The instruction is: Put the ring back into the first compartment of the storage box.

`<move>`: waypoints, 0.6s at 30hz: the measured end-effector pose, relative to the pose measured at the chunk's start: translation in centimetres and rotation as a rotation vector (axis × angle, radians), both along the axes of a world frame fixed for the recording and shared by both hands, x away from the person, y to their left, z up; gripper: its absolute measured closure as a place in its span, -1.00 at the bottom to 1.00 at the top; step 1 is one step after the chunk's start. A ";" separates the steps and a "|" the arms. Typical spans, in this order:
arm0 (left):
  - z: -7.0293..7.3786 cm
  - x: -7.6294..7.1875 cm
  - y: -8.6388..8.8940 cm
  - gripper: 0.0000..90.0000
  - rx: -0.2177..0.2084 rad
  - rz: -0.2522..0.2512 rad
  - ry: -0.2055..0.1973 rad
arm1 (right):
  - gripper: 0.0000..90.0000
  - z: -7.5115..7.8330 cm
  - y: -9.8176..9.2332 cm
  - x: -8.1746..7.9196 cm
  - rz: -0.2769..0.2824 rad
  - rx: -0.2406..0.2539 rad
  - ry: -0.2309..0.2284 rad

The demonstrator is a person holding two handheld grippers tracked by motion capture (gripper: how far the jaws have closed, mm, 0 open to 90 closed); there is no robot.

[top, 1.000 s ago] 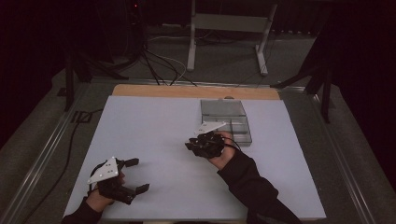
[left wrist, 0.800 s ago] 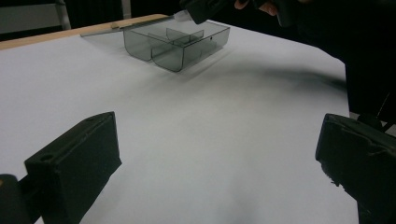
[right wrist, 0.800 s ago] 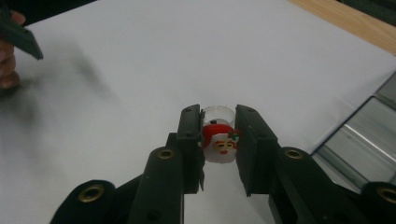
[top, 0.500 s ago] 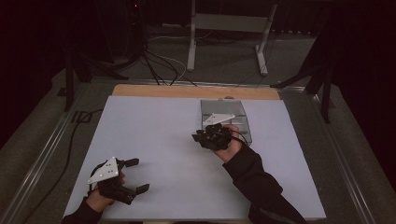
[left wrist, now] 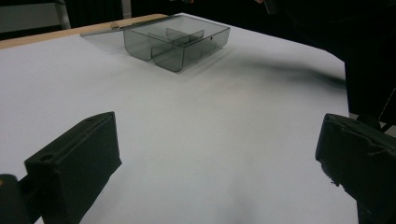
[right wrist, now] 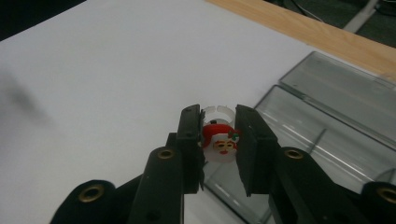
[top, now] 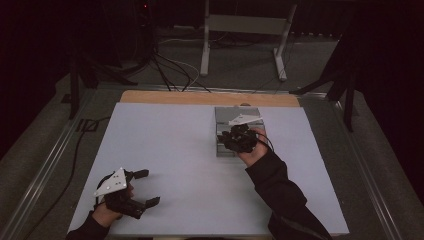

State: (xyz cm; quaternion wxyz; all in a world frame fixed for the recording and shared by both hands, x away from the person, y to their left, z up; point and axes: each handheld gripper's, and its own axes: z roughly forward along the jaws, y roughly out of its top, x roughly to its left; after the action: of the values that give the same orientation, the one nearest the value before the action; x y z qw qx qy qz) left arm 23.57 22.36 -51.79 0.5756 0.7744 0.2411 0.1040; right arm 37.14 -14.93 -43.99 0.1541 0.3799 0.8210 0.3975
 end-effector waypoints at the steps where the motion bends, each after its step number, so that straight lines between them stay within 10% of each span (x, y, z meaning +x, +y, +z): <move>1: 0.0 0.0 0.0 -0.99 0.000 0.000 -0.001 | 0.61 0.0 -0.1 0.1 -0.004 0.000 0.000; 18: 0.0 0.0 0.1 -0.99 -0.003 0.001 -0.001 | 0.61 -0.4 -1.2 2.2 -0.088 -0.021 0.017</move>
State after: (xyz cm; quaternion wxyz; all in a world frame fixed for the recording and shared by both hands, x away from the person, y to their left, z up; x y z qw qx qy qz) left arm 23.60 22.41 -51.78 0.5767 0.7734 0.2414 0.1046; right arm 39.34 -16.12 -44.37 0.1684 0.4174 0.8088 0.3786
